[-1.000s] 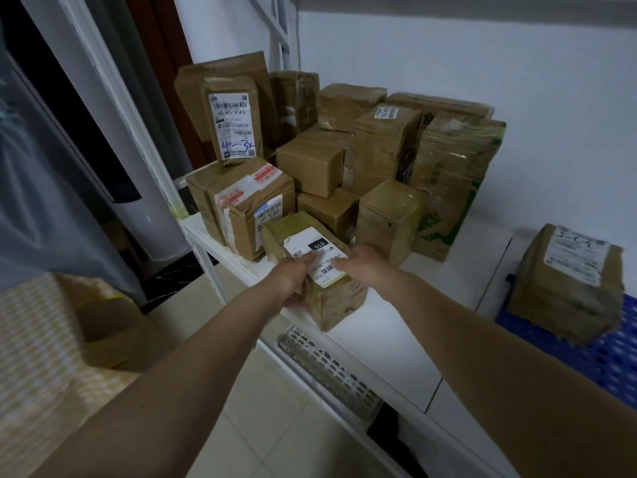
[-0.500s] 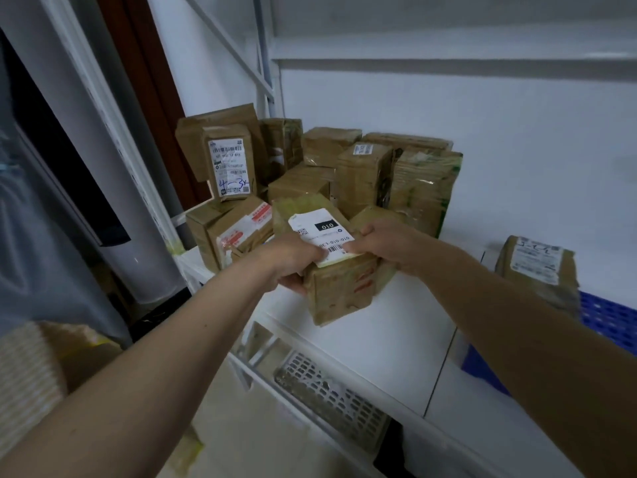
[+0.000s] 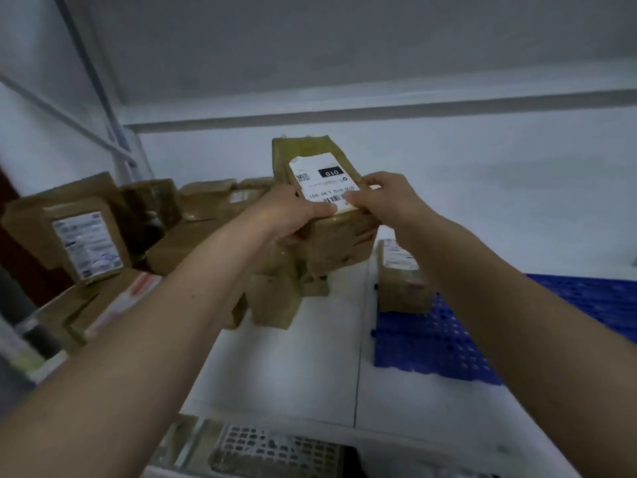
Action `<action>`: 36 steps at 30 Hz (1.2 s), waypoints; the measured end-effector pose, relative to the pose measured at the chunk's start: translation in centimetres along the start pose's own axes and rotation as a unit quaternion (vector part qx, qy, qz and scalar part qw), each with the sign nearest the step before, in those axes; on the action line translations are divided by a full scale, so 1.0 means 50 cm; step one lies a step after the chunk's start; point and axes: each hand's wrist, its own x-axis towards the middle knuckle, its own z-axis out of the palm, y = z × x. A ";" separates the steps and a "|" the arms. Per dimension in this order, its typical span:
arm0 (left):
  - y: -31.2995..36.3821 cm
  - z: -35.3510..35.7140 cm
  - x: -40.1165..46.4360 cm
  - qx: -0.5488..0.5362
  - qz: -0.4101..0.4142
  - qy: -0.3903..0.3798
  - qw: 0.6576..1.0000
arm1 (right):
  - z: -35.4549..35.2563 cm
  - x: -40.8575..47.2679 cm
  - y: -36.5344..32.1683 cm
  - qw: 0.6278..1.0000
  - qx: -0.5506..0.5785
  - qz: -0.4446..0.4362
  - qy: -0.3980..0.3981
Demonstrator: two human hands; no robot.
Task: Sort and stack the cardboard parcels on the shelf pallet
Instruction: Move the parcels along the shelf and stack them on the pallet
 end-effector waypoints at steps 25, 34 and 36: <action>0.204 0.815 0.048 -0.106 0.005 -0.329 0.938 | -0.696 -0.178 0.361 0.942 -0.028 0.200 0.267; 0.302 1.039 0.070 -0.139 -0.042 -0.290 0.946 | -0.937 -0.133 0.476 0.948 0.058 0.215 0.226; 0.308 1.073 0.079 -0.135 -0.052 -0.281 0.949 | -0.967 -0.127 0.500 0.946 0.089 0.220 0.221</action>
